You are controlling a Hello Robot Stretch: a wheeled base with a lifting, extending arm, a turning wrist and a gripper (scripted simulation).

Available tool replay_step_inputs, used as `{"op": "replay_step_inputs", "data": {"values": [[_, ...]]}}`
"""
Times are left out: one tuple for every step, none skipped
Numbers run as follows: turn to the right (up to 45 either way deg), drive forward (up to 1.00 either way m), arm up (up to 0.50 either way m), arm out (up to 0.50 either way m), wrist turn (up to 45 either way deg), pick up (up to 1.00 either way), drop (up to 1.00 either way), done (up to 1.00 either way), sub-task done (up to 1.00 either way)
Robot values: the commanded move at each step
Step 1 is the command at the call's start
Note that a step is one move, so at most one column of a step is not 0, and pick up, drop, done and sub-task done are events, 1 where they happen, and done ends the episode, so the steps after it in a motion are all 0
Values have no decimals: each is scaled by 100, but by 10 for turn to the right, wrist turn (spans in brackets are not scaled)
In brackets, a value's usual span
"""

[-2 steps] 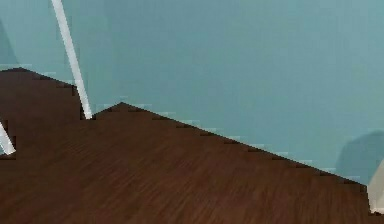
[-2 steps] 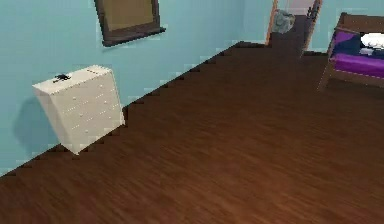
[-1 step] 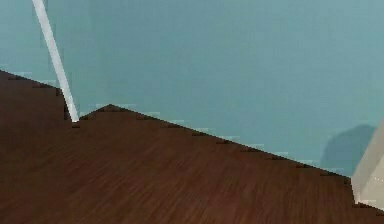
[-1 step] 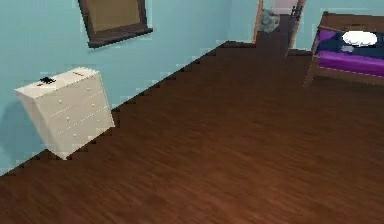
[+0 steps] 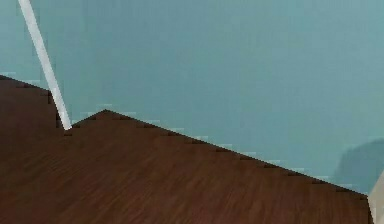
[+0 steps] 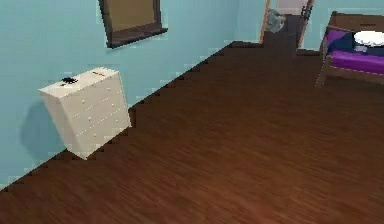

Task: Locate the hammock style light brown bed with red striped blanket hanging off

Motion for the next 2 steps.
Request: {"op": "replay_step_inputs", "data": {"values": [[-120, 0, 0, 0, 0, 0, 0, 0, 0], [0, 25, 0, 0, 0, 0, 0, 0, 0]]}}
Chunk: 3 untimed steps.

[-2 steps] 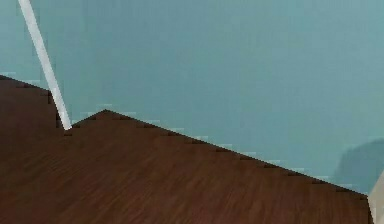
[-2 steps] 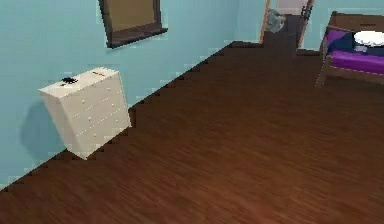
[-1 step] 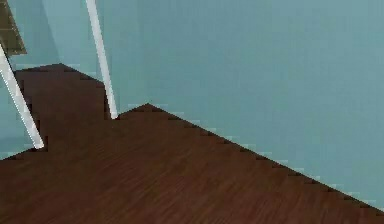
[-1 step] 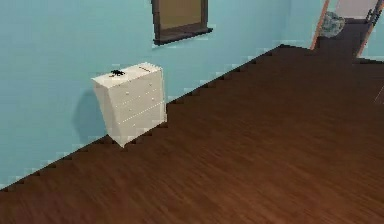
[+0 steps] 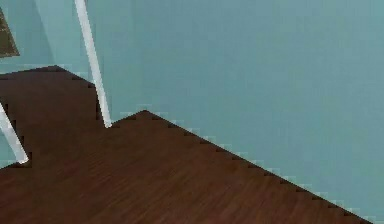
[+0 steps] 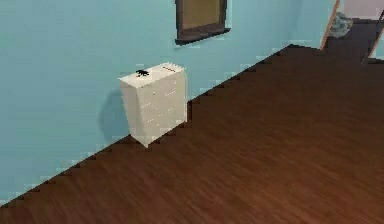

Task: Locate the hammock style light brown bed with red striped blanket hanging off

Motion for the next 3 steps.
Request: {"op": "replay_step_inputs", "data": {"values": [[-360, 0, 0, 0, 0, 0, 0, 0, 0], [0, 100, 0, 0, 0, 0, 0, 0, 0], [0, 100, 0, 0, 0, 0, 0, 0, 0]]}}
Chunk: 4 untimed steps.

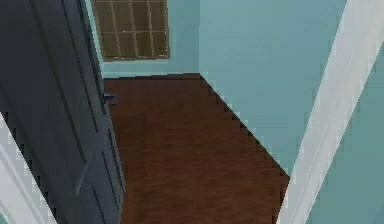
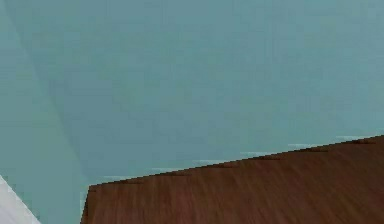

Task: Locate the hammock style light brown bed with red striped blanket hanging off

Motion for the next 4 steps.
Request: {"op": "replay_step_inputs", "data": {"values": [[-30, 0, 0, 0, 0, 0, 0, 0, 0], [0, 30, 0, 0, 0, 0, 0, 0, 0], [-30, 0, 0, 0, 0, 0, 0, 0, 0], [0, 100, 0, 0, 0, 0, 0, 0, 0]]}}
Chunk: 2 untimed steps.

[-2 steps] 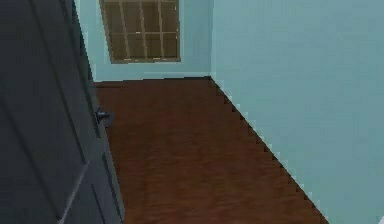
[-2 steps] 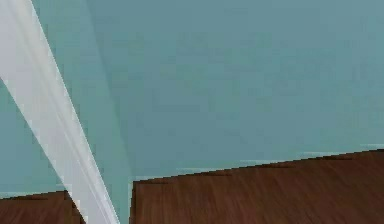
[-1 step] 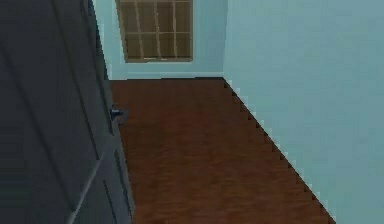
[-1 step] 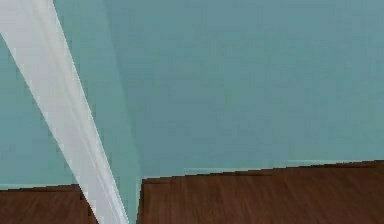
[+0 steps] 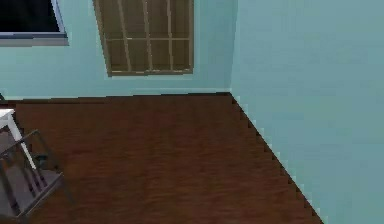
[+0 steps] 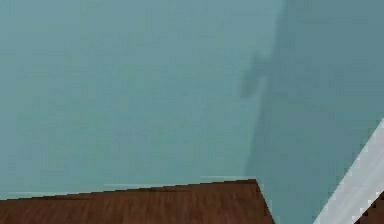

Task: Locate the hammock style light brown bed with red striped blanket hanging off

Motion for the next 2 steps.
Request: {"op": "replay_step_inputs", "data": {"values": [[-60, 0, 0, 0, 0, 0, 0, 0, 0], [0, 30, 0, 0, 0, 0, 0, 0, 0]]}}
